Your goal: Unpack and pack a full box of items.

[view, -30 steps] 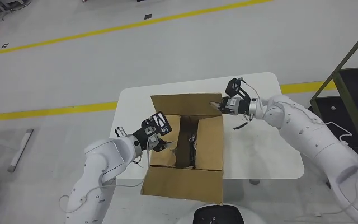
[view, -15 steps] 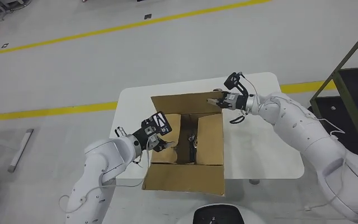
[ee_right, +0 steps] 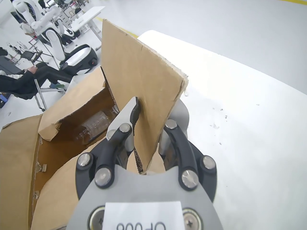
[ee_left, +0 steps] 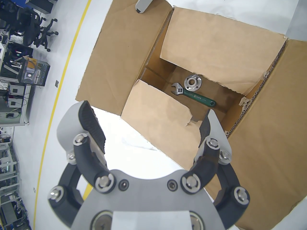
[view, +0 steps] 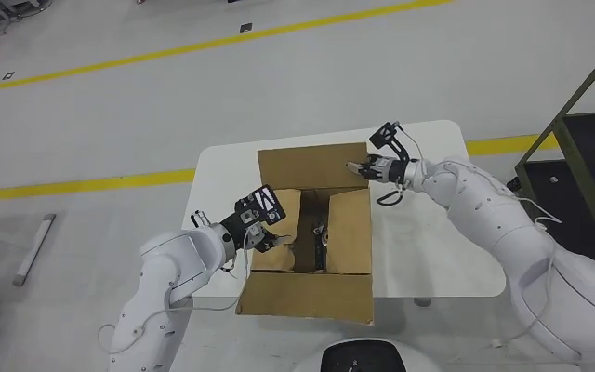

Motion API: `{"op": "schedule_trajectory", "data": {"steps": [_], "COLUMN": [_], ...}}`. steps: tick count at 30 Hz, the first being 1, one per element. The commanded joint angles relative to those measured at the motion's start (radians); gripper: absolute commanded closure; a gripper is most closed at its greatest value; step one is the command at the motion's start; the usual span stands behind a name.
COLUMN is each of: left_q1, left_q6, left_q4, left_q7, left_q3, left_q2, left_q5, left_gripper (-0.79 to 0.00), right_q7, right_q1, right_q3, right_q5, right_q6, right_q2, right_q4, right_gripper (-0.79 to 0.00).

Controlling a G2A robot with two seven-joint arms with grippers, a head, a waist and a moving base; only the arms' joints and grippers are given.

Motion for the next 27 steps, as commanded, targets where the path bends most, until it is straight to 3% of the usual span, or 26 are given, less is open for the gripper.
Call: {"op": "schedule_trajectory", "data": {"steps": [1, 4, 5, 6, 15, 17, 20, 22, 23, 27], "left_q1": [0.0, 0.0, 0.0, 0.0, 0.0, 0.0, 0.0, 0.0, 0.0, 0.0], "left_q6": [0.0, 0.0, 0.0, 0.0, 0.0, 0.0, 0.0, 0.0, 0.0, 0.0], "left_q4": [0.0, 0.0, 0.0, 0.0, 0.0, 0.0, 0.0, 0.0, 0.0, 0.0], "left_q7": [0.0, 0.0, 0.0, 0.0, 0.0, 0.0, 0.0, 0.0, 0.0, 0.0], "left_q3": [0.0, 0.0, 0.0, 0.0, 0.0, 0.0, 0.0, 0.0, 0.0, 0.0], "left_q2": [0.0, 0.0, 0.0, 0.0, 0.0, 0.0, 0.0, 0.0, 0.0, 0.0], "left_q5": [0.0, 0.0, 0.0, 0.0, 0.0, 0.0, 0.0, 0.0, 0.0, 0.0], "left_gripper": [-0.785, -0.785, -0.785, -0.785, -0.785, -0.785, -0.785, -0.785, -0.785, -0.785], "right_q7": [-0.003, -0.008, -0.017, -0.029, -0.276, -0.392, -0.566, -0.673, -0.716, -0.827], "right_q1": [0.002, 0.006, 0.009, 0.012, 0.033, 0.034, 0.026, 0.012, 0.003, -0.032], "right_q3": [0.001, 0.004, 0.008, 0.011, 0.028, 0.028, 0.01, 0.006, 0.005, 0.012], "right_q5": [0.0, 0.001, 0.003, 0.004, -0.122, -0.193, -0.374, -0.487, -0.536, -0.731], "right_q6": [-0.001, 0.002, 0.009, 0.003, -0.037, -0.049, -0.047, -0.011, -0.014, 0.042], "right_q2": [-0.008, -0.019, -0.022, -0.025, -0.006, 0.006, 0.033, 0.054, 0.065, 0.112], "right_q4": [0.018, 0.046, 0.055, 0.057, 0.073, 0.04, -0.03, -0.079, -0.112, -0.243], "right_gripper": [-0.246, -0.339, -0.419, -0.785, -0.785, -0.456, -0.283, -0.058, 0.0, 0.0]}}
